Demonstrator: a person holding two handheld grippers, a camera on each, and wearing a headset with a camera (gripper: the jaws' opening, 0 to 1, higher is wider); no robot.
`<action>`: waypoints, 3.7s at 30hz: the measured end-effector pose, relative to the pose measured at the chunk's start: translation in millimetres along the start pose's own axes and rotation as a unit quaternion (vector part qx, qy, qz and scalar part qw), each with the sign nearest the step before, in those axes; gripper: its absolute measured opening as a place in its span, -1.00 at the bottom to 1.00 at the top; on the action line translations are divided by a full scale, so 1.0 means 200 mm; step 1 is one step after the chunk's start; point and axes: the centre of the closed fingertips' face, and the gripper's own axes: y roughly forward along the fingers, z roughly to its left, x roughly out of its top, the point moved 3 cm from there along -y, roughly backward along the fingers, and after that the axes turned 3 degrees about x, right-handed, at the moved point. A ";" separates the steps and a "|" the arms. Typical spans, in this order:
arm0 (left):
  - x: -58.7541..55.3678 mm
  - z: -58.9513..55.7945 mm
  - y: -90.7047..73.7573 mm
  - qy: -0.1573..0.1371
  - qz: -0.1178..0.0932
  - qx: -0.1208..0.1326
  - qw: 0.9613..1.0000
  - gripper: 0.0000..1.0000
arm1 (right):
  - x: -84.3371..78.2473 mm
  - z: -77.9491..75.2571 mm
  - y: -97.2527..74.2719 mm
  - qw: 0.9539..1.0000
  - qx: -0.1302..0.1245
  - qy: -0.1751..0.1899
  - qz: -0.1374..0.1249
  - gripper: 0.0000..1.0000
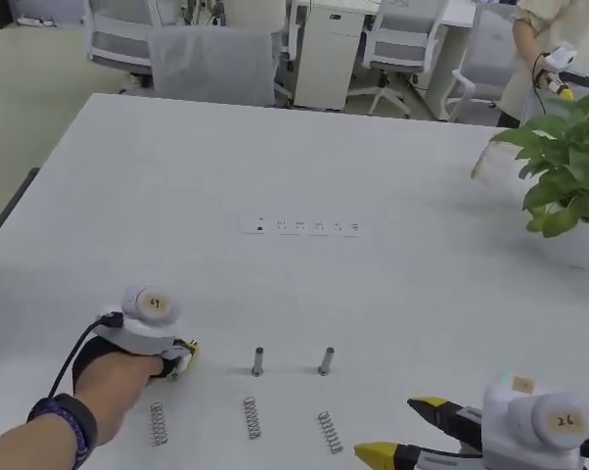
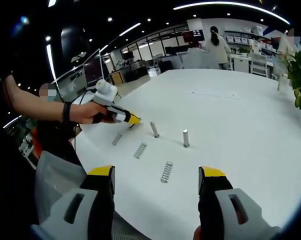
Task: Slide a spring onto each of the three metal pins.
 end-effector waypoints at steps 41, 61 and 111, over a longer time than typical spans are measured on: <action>0.02 0.05 -0.11 -0.009 -0.024 0.017 1.000 -1.00 | 0.00 0.02 0.00 1.000 0.004 0.001 -0.007 0.32; -0.01 0.03 -0.15 0.023 -0.027 0.027 0.999 -1.00 | -0.01 0.02 0.00 1.000 0.007 0.000 -0.008 0.32; -0.10 0.01 -0.19 0.011 -0.014 0.024 1.000 -0.80 | -0.02 0.02 -0.01 1.000 0.008 0.005 -0.011 0.33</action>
